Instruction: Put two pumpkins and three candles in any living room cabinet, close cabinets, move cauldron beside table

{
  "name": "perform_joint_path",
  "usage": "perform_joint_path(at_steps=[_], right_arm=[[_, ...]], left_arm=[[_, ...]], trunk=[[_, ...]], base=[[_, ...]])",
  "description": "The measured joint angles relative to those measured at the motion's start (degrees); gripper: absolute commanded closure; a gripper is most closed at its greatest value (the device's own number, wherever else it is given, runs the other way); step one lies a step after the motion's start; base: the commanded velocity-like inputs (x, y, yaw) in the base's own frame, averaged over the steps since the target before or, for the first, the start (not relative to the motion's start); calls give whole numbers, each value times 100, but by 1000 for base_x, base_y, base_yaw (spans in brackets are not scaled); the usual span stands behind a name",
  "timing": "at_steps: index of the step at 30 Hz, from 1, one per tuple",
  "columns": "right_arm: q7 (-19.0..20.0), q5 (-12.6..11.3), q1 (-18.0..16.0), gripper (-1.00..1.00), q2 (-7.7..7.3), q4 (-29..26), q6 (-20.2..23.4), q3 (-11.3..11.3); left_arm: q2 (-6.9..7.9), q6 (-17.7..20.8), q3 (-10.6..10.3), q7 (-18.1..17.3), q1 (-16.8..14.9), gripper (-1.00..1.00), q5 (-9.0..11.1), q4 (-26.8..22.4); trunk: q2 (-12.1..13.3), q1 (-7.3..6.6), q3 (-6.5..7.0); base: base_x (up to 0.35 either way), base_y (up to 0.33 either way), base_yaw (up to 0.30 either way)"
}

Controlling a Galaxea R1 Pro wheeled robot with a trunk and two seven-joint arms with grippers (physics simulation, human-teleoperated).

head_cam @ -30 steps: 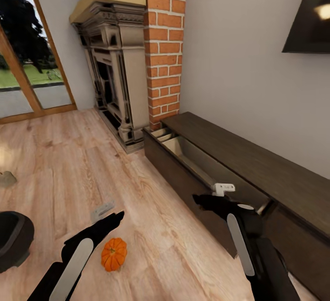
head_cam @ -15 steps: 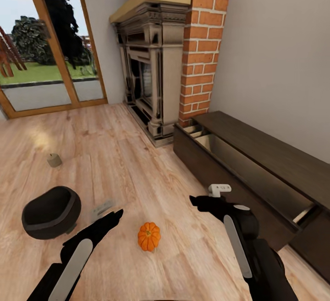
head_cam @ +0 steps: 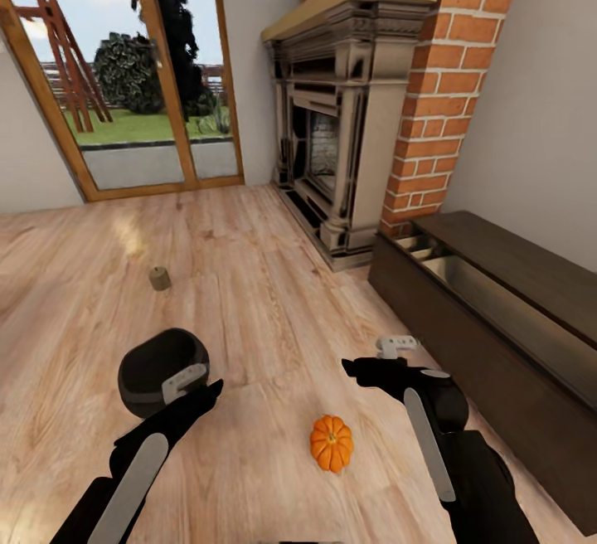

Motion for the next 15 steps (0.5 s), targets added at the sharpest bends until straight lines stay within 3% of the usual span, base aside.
perform_joint_path(at_steps=[15], right_arm=[[-8,9,-5,-100,-3,1,-14,-16]], left_arm=[[0,0,-1,10,9,-100,0,0]], trunk=[[0,0,-54]], base=[[110,319,272]])
